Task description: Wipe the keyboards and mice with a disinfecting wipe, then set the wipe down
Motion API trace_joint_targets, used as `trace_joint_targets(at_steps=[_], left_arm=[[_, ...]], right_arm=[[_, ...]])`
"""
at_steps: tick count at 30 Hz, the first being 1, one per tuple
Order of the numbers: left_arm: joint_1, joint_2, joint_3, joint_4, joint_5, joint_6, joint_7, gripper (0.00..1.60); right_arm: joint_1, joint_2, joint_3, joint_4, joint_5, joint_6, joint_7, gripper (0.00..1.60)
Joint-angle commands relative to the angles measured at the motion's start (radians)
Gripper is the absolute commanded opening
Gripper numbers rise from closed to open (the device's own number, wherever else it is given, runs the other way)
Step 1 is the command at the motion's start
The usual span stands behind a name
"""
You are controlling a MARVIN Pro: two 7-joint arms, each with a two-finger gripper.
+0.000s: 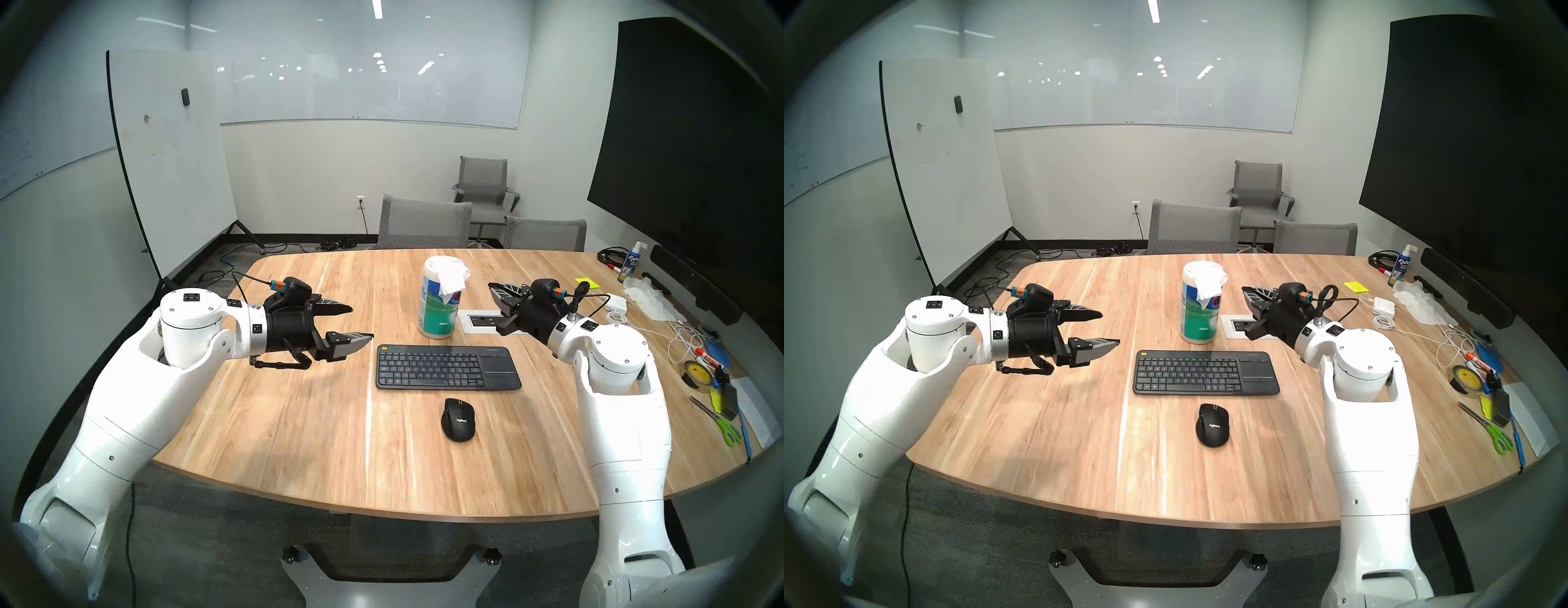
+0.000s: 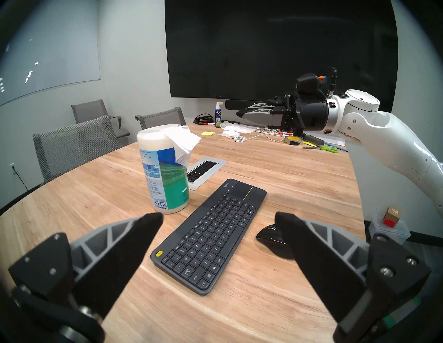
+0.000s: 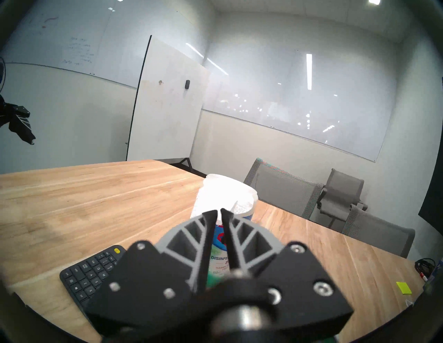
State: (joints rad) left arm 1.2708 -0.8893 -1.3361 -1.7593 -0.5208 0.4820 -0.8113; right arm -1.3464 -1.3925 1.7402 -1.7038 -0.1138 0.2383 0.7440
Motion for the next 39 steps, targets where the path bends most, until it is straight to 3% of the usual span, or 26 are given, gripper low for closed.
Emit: trace_joint_targets(at_steps=[1, 11, 18, 28, 39], left_arm=[[-0.007, 0.001, -0.006, -0.010, -0.001, -0.001, 0.001, 1.60], [-0.007, 0.001, -0.006, -0.010, -0.001, -0.001, 0.001, 1.60], [-0.007, 0.001, -0.006, -0.010, -0.001, -0.001, 0.000, 1.60], [-0.007, 0.001, -0.006, -0.010, -0.001, -0.001, 0.000, 1.60], [-0.008, 0.001, -0.006, -0.010, -0.001, -0.001, 0.000, 1.60]], right_arm=[[0.026, -0.032, -0.025, -0.045, 0.011, 0.073, 0.003, 1.60], [0.058, -0.097, -0.058, -0.051, 0.007, 0.233, -0.035, 1.60], [0.114, -0.161, -0.068, -0.007, -0.004, 0.355, -0.126, 1.60], [0.191, -0.217, -0.024, 0.037, 0.033, 0.523, -0.188, 1.60], [0.281, -0.242, 0.043, 0.102, 0.076, 0.673, -0.197, 1.60]])
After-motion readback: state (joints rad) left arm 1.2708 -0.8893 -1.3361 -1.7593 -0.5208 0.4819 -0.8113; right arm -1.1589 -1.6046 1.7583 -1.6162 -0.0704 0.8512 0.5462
